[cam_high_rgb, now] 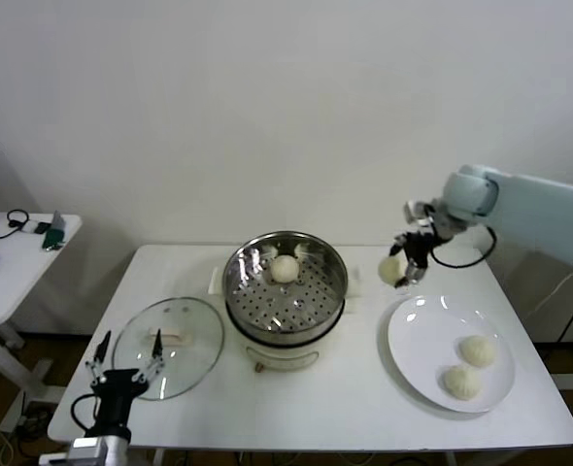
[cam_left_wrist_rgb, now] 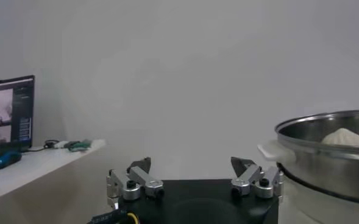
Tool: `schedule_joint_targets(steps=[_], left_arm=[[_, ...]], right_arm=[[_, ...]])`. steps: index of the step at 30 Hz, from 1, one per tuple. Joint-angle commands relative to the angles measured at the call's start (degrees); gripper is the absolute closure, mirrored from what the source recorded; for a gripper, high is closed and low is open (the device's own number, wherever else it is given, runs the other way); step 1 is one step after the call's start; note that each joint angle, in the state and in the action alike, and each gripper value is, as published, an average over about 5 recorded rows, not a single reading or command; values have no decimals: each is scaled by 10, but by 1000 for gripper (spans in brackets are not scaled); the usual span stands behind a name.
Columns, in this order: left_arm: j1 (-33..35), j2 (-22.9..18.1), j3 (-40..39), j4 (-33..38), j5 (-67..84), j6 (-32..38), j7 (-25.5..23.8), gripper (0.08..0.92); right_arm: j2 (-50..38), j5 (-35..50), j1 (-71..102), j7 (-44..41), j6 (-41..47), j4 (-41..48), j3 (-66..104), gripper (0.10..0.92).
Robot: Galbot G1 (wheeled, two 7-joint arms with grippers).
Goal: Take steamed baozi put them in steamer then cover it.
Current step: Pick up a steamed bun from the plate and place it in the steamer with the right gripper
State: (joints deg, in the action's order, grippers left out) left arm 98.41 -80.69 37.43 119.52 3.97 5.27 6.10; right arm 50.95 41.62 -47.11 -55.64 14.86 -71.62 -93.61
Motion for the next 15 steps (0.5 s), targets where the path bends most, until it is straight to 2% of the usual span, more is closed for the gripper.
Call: schedule_joint_targets(steps=[1, 8, 15], left_arm=[[16, 5, -7, 10, -4, -2, -16, 177], [27, 16, -6, 13, -15, 5, -24, 177], [24, 37, 0, 17, -13, 5, -23, 177]], right_arm=[[159, 160, -120, 16, 15, 4, -65, 287], [259, 178, -57, 43, 32, 32, -32, 287], [317, 162, 14, 61, 42, 75, -9, 287]])
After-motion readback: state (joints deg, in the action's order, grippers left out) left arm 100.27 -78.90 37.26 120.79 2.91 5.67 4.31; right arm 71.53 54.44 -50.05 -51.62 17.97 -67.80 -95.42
